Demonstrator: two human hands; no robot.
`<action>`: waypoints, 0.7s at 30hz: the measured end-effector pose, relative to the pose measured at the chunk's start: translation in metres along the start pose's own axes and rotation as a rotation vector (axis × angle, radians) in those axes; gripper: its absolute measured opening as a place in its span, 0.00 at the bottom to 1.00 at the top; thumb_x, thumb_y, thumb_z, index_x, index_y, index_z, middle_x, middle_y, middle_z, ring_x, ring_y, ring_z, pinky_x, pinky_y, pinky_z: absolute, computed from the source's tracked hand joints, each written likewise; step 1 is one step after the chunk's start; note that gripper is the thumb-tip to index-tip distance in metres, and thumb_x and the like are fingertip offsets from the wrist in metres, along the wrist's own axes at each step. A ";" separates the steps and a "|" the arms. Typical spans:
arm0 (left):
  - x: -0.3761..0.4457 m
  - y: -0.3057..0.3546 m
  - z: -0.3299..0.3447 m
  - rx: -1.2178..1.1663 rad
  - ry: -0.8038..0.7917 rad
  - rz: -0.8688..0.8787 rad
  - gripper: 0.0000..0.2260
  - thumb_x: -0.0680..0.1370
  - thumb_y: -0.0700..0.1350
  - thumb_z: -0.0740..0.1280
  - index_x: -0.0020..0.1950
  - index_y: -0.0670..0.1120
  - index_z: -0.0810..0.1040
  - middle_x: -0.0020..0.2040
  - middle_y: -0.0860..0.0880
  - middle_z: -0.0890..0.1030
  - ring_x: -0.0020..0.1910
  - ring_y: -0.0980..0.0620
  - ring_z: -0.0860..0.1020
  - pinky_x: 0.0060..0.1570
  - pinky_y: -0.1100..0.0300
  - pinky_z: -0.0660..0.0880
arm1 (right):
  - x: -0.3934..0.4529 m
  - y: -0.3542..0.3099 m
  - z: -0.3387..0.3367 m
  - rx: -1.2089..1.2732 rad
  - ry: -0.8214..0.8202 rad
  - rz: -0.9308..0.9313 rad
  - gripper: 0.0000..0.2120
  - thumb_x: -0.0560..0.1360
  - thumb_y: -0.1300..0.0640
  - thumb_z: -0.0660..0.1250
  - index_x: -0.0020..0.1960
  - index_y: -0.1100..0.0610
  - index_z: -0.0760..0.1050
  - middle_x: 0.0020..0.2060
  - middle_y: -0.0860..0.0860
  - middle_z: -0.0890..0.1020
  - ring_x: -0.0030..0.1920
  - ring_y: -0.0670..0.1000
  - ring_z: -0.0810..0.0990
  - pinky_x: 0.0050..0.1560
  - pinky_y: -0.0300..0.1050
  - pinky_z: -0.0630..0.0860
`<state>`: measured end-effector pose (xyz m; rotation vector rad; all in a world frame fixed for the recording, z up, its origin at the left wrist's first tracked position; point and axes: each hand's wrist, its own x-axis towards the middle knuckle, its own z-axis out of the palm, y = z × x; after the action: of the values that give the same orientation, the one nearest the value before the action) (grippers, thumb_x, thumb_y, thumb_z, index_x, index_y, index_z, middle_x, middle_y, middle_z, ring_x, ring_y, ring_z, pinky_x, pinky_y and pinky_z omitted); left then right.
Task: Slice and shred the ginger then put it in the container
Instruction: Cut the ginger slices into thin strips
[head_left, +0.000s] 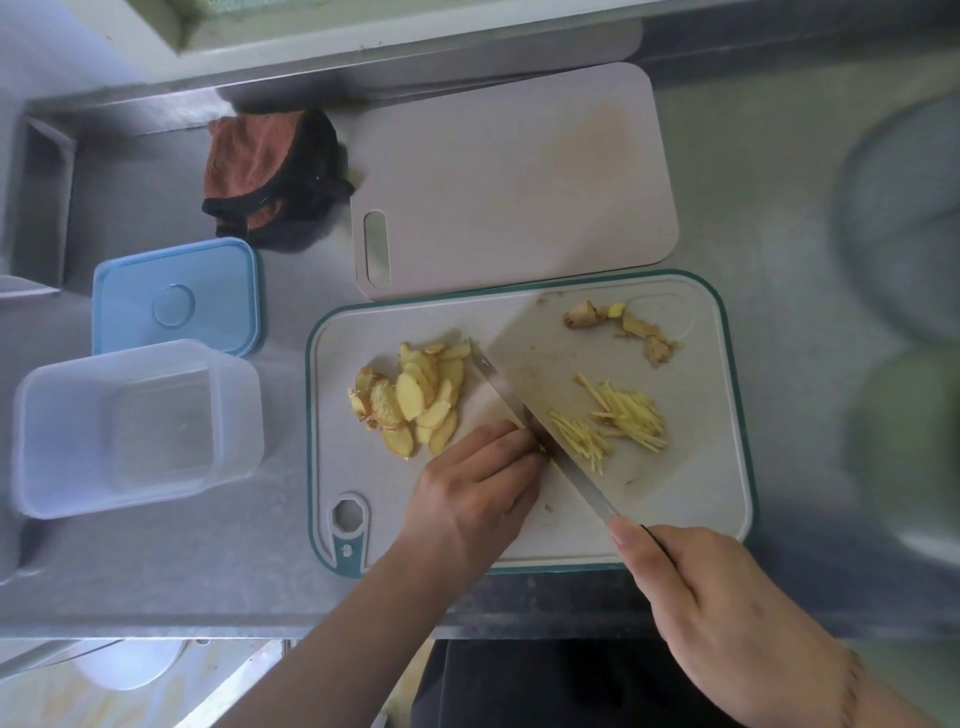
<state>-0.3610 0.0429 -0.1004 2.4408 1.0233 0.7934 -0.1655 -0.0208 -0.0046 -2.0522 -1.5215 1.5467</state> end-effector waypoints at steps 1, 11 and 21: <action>0.000 0.000 0.000 0.002 -0.006 0.002 0.03 0.76 0.35 0.74 0.49 0.39 0.87 0.52 0.44 0.86 0.54 0.46 0.84 0.56 0.52 0.80 | 0.000 0.000 0.000 -0.002 -0.007 0.001 0.26 0.72 0.34 0.46 0.27 0.53 0.59 0.21 0.48 0.69 0.25 0.46 0.68 0.29 0.37 0.64; 0.001 -0.002 0.000 0.029 -0.021 0.013 0.03 0.77 0.36 0.74 0.49 0.39 0.87 0.51 0.45 0.86 0.53 0.47 0.84 0.58 0.54 0.80 | 0.008 0.000 0.009 -0.053 0.002 0.017 0.27 0.71 0.33 0.42 0.28 0.53 0.60 0.22 0.43 0.71 0.28 0.44 0.70 0.32 0.38 0.67; -0.003 -0.001 -0.001 0.021 -0.007 0.013 0.04 0.76 0.36 0.74 0.50 0.39 0.86 0.50 0.44 0.85 0.53 0.46 0.83 0.60 0.56 0.78 | 0.012 0.013 0.000 0.000 0.100 -0.033 0.32 0.69 0.27 0.42 0.27 0.54 0.60 0.21 0.50 0.69 0.23 0.46 0.67 0.27 0.40 0.63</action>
<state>-0.3644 0.0413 -0.1014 2.4683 1.0197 0.7813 -0.1585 -0.0173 -0.0203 -2.0605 -1.5107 1.4097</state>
